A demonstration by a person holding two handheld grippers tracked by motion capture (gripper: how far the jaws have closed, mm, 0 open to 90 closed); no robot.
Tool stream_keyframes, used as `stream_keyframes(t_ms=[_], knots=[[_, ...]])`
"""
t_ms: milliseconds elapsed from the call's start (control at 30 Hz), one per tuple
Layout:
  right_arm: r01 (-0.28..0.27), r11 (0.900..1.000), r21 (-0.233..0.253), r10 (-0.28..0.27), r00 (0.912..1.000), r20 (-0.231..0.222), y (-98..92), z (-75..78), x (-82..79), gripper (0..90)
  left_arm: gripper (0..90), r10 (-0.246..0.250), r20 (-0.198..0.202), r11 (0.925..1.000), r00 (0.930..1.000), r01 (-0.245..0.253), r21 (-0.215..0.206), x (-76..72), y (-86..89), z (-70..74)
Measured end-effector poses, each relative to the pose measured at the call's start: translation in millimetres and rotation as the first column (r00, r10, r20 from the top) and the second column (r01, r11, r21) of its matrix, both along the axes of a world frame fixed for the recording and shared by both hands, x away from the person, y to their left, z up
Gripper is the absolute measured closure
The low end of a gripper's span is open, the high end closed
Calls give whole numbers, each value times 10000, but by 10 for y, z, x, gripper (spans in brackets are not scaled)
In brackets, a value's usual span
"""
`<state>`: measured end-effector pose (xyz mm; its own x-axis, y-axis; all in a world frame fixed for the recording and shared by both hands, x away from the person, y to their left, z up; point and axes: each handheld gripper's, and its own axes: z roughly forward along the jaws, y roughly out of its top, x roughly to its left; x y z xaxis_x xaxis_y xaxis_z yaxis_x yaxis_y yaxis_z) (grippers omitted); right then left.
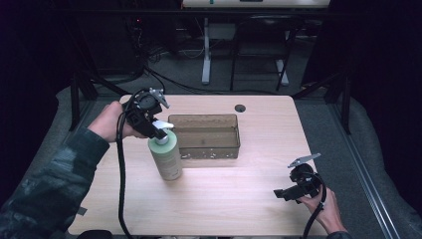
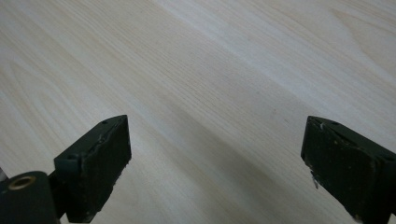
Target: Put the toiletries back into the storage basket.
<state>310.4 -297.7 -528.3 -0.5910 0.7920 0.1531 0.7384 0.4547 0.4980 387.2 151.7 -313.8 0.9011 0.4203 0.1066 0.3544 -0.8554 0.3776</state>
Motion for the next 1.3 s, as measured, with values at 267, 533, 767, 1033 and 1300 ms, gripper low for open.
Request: stream_keyframes(t_ms=[267, 533, 767, 1033, 1300], knots=[[100, 9985, -544, -103, 9999, -56, 12, -20, -13, 50, 620, 57, 43, 10000, 10000, -57, 51, 0, -1, 98], [63, 9947, -1023, -77, 9999, -133, 32, -53, -14, 36, 620, 54, 46, 9999, 10000, -55, 137, 0, -7, 195], [13, 9921, -1252, -37, 9998, -192, 37, -75, -20, 34, 621, 60, 86, 9997, 9999, -62, 222, 11, -20, 256], [85, 9909, -1346, -117, 9997, -229, 24, -77, -28, 35, 621, 34, 170, 9995, 9998, -39, 310, 7, -36, 361], [105, 9912, -1323, -133, 9997, -208, 17, -72, -27, 39, 621, 11, 215, 9994, 9998, -19, 358, 12, -37, 475]])
